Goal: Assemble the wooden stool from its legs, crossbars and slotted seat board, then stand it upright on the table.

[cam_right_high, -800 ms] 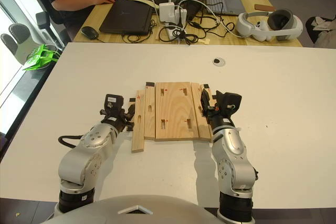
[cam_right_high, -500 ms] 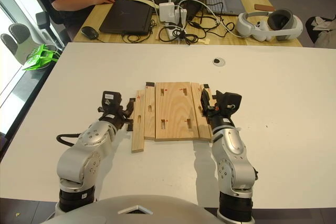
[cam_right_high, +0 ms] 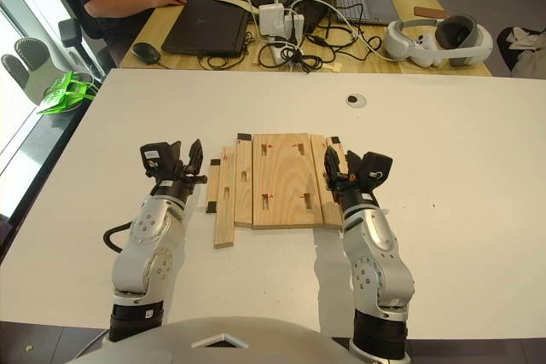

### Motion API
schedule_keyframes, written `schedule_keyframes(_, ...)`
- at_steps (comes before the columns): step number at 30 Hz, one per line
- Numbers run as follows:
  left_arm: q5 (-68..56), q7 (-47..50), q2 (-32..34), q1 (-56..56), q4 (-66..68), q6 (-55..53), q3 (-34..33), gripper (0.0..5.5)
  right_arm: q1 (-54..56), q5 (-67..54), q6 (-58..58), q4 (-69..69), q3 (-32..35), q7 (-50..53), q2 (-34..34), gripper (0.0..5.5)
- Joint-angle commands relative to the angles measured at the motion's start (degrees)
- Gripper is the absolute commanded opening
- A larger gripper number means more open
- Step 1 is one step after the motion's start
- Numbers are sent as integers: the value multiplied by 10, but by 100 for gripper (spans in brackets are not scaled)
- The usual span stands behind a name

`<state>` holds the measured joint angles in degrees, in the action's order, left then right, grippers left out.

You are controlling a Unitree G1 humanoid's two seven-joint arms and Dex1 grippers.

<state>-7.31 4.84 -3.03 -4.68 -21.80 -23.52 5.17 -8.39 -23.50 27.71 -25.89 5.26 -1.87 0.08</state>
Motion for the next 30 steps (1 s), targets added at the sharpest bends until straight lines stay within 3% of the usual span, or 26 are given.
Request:
schedule_keyframes(1, -5, 6, -26, 9, 7, 4, 1, 218, 4, -10, 11, -5, 3, 1, 0, 250)
schedule_keyframes(30, -25, 13, -19, 8, 8, -2, 7, 218, -4, -15, 17, -13, 6, 1, 0, 250)
